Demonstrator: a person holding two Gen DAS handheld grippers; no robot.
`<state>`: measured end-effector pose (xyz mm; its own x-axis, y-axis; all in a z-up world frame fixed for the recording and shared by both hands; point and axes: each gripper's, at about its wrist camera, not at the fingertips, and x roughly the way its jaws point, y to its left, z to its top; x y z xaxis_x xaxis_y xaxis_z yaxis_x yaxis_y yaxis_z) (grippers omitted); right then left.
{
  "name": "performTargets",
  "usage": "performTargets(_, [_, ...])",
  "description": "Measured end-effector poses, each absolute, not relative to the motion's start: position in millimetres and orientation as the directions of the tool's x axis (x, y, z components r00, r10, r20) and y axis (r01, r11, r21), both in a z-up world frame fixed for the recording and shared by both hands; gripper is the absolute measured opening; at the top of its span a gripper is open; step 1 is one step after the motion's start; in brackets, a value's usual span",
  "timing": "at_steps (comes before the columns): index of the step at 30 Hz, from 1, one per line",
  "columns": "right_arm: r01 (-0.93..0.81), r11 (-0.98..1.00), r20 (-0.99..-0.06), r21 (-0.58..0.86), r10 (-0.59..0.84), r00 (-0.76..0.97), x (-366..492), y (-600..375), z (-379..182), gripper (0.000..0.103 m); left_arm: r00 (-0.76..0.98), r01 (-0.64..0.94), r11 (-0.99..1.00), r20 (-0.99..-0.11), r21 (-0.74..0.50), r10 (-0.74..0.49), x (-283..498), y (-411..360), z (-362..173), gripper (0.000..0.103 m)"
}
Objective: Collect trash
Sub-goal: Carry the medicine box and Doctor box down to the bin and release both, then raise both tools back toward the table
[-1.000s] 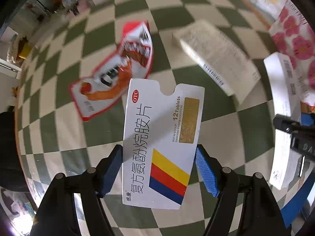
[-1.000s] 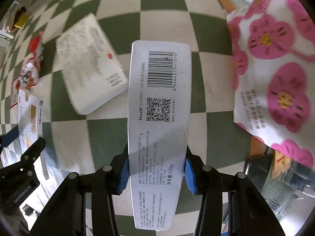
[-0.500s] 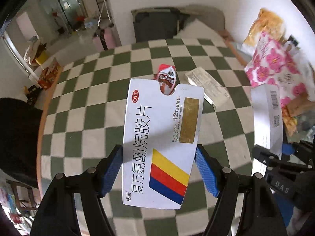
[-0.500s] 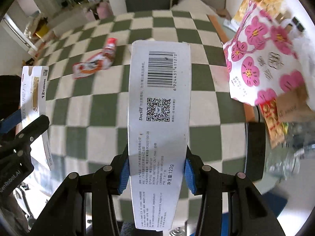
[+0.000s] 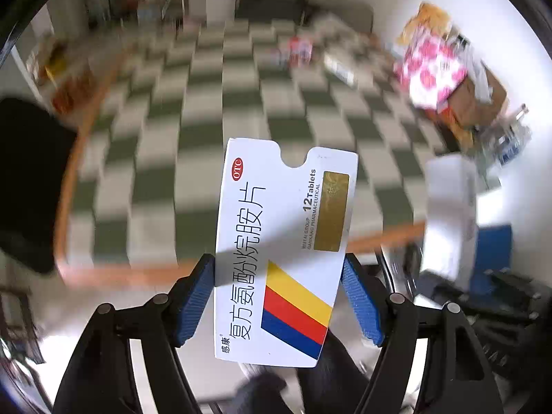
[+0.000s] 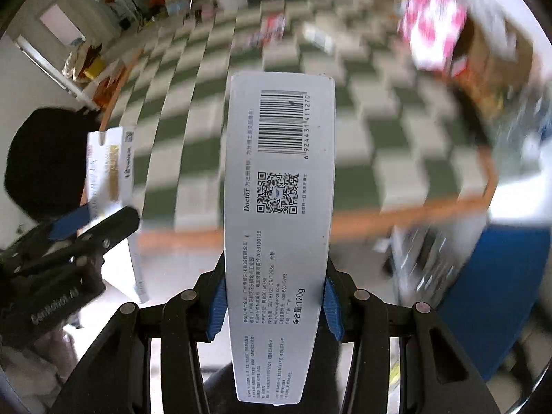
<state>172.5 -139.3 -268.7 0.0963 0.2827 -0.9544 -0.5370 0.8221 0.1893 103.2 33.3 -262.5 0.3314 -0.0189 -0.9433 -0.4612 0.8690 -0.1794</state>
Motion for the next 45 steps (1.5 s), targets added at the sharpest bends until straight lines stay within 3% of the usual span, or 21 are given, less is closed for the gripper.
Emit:
performTargets(7, [-0.45,0.84,-0.95,0.303,0.227,-0.216,100.6,-168.1,-416.5,0.048,0.174,-0.541,0.801,-0.966,-0.258,-0.193,50.2,28.6,-384.5,0.071])
performTargets(12, [-0.391,0.856,-0.915,0.338,0.202,-0.349,94.5,-172.6,-554.8,0.048,0.106,-0.644,0.696,-0.938,-0.318,-0.331,40.9,40.4,-519.4,0.071])
performTargets(20, [-0.38,0.853,-0.877,0.358,0.167,-0.452,110.5,-146.3,-747.8,0.049,0.037,-0.725,0.61,-0.902,-0.321,-0.431,46.7,63.8,-699.8,0.072])
performTargets(22, [-0.385,0.846,-0.859,0.369,0.153,-0.488,110.5,-136.7,-785.4,0.051,0.012,-0.727,0.621,-0.91,-0.293,-0.415,45.7,67.5,-729.4,0.08])
performTargets(23, [-0.382,0.845,-0.85,0.375,0.149,-0.505,110.3,-132.5,-802.6,0.059,0.001,-0.729,0.627,-0.916,-0.276,-0.402,44.1,68.4,-737.5,0.091])
performTargets(24, [-0.392,0.84,-0.847,0.375,0.139,-0.513,110.3,-128.8,-817.6,0.078,-0.007,-0.73,0.631,-0.92,-0.263,-0.391,41.7,69.6,-742.5,0.1])
performTargets(26, [-0.41,0.836,-0.854,0.366,0.127,-0.504,111.9,-126.5,-832.9,0.099,-0.009,-0.735,0.637,-0.935,-0.234,-0.355,36.4,71.6,-747.1,0.1])
performTargets(27, [-0.415,0.836,-0.86,0.36,0.125,-0.495,112.6,-126.8,-834.8,0.101,-0.003,-0.739,0.638,-0.946,-0.217,-0.325,33.0,72.5,-745.3,0.1])
performTargets(32, [-0.511,0.822,-0.927,0.252,0.055,-0.37,111.8,-135.6,-814.9,0.103,-0.031,-0.727,0.682,-0.987,-0.087,-0.158,24.9,69.5,-723.1,0.101])
performTargets(45, [-0.635,0.77,-0.993,0.064,-0.012,-0.115,114.4,-127.4,-698.3,0.103,-0.019,-0.649,0.761,-1.0,-0.004,-0.022,16.6,35.2,-629.7,0.1])
